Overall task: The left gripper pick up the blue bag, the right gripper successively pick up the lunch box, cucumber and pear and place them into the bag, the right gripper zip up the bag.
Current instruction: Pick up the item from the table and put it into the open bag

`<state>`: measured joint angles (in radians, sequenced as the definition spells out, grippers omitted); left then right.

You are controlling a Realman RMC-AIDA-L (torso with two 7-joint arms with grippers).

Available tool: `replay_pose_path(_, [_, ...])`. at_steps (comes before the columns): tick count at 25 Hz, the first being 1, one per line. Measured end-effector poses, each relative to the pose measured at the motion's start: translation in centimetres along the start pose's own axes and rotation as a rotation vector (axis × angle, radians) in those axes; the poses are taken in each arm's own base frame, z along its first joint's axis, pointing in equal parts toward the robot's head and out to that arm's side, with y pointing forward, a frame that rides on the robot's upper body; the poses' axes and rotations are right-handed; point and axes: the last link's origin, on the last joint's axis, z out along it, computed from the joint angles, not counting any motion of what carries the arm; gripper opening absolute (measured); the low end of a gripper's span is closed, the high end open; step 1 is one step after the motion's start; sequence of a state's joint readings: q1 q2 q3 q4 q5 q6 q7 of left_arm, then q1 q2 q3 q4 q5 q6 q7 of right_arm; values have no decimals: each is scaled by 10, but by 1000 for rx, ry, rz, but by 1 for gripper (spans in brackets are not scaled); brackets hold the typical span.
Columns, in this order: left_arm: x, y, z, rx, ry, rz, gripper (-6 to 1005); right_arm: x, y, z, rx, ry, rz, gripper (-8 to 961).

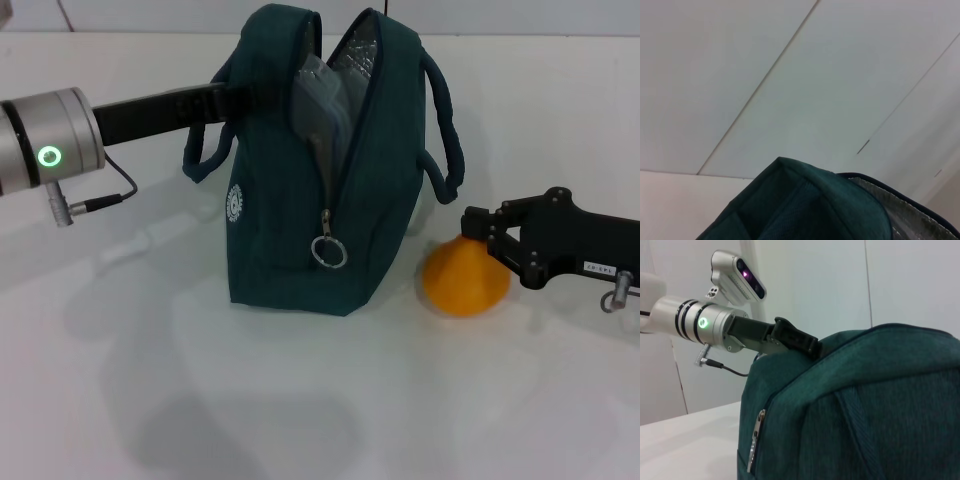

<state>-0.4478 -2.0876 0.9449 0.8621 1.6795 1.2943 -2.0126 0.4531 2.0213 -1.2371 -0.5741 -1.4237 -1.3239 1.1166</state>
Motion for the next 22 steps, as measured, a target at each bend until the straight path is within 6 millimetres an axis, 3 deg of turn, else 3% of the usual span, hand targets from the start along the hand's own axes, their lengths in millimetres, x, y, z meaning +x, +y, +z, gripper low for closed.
replay_pose_path(3, [0,0,0,2,0,1,38,-1,-1,-2,5,-3,-6,29])
replay_pose_path(8, [0,0,0,2,0,1,38,-4,-1,-5,1,-15,-19,33])
replay_pose_path(11, [0,0,0,2,0,1,38,-13,-2,-18,11,-68,-29,36])
replay_pose_path(18, [3,2,0,-13,14,-2,39,-52,-7,-63,19,-336,-31,42])
replay_pose_path(22, [3,5,1,-28,10,0,39,-77,-13,-68,-1,-447,-57,45])
